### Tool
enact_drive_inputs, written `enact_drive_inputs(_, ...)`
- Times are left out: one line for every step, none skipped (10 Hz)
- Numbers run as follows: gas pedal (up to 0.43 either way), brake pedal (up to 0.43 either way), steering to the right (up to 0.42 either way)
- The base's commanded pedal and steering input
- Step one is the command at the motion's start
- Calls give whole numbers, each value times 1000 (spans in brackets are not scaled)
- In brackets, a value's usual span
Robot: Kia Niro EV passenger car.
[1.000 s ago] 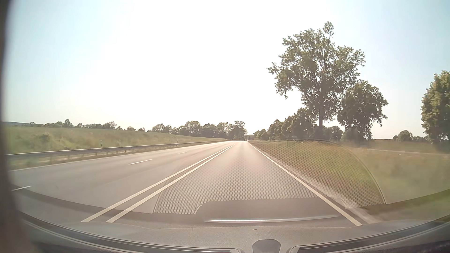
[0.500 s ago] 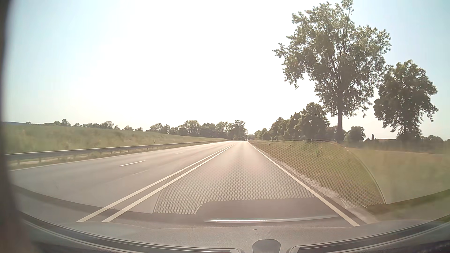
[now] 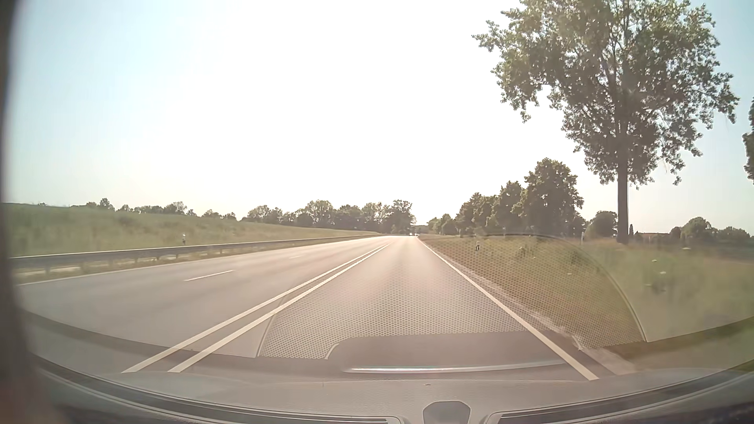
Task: Follow the waypoints while adhering to traffic rules and regulations
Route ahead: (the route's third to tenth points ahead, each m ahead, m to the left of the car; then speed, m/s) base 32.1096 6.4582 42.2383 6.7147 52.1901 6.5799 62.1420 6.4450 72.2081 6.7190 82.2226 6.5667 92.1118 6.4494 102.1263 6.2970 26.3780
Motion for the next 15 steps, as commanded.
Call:
enact_drive_inputs(461,6,4)
enact_drive_inputs(461,6,4)
enact_drive_inputs(461,6,4)
enact_drive_inputs(461,6,4)
enact_drive_inputs(461,6,4)
enact_drive_inputs(461,6,4)
enact_drive_inputs(461,6,4)
enact_drive_inputs(461,6,4)
enact_drive_inputs(461,6,4)
enact_drive_inputs(461,6,4)
enact_drive_inputs(461,6,4)
enact_drive_inputs(461,6,4)
enact_drive_inputs(461,6,4)
enact_drive_inputs(461,6,4)
enact_drive_inputs(461,6,4)
